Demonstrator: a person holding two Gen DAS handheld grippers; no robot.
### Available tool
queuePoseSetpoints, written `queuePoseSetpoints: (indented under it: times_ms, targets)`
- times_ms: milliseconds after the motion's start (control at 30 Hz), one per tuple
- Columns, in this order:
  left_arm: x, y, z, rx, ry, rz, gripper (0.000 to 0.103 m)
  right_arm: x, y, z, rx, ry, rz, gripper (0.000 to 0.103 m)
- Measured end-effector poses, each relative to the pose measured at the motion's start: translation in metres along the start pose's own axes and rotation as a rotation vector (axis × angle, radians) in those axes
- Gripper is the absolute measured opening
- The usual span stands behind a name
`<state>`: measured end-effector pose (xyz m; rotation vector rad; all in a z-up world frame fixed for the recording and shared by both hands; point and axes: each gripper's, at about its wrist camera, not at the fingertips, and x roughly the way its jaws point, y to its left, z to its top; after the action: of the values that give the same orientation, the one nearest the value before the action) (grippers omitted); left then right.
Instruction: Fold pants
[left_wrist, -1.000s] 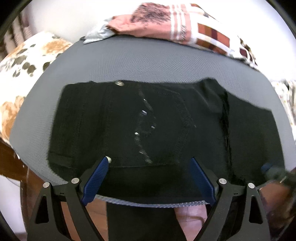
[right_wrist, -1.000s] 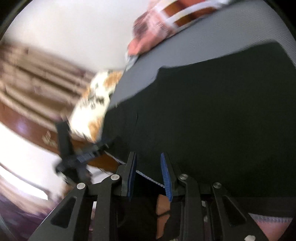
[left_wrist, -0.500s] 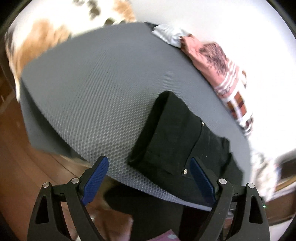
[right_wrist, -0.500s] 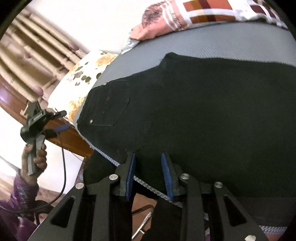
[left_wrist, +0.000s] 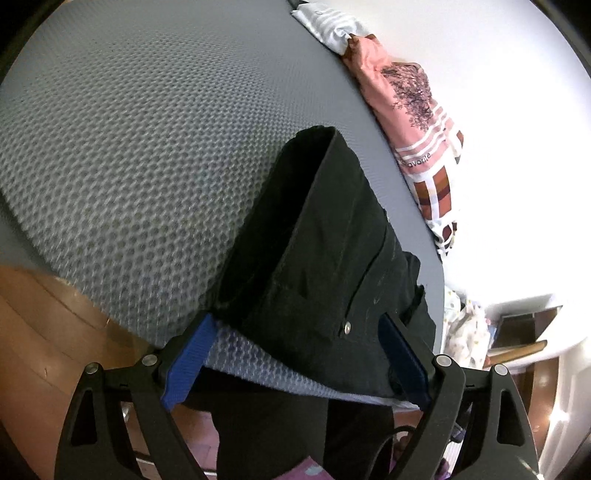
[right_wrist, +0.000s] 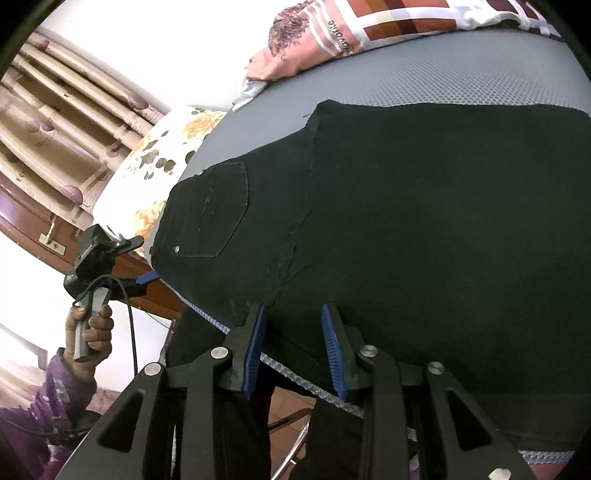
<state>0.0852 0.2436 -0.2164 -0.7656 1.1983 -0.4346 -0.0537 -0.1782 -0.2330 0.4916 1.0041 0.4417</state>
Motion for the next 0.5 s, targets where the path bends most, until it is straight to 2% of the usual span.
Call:
queuePoseSetpoints:
  times_ms: [100, 267, 333, 467, 500]
  targets:
    - [0.004, 0.005, 0.004, 0.006, 0.014, -0.085, 0.089, 0.000, 0.000, -0.001, 0.006, -0.001, 0.002, 0.029]
    - [0.006, 0.021, 0.006, -0.018, 0.019, -0.325, 0.089, 0.000, -0.002, -0.001, 0.020, -0.004, 0.008, 0.029]
    - [0.005, 0.025, 0.006, -0.018, 0.016, -0.398, 0.089, 0.000, -0.002, 0.000, 0.026, -0.006, 0.010, 0.029]
    - [-0.001, 0.014, 0.009, 0.046, 0.020, -0.481, 0.089, 0.000, -0.003, 0.000, 0.033, -0.010, 0.018, 0.033]
    - [-0.002, 0.011, 0.008, 0.070, 0.022, -0.472, 0.089, 0.001, -0.003, 0.001, 0.034, -0.011, 0.021, 0.034]
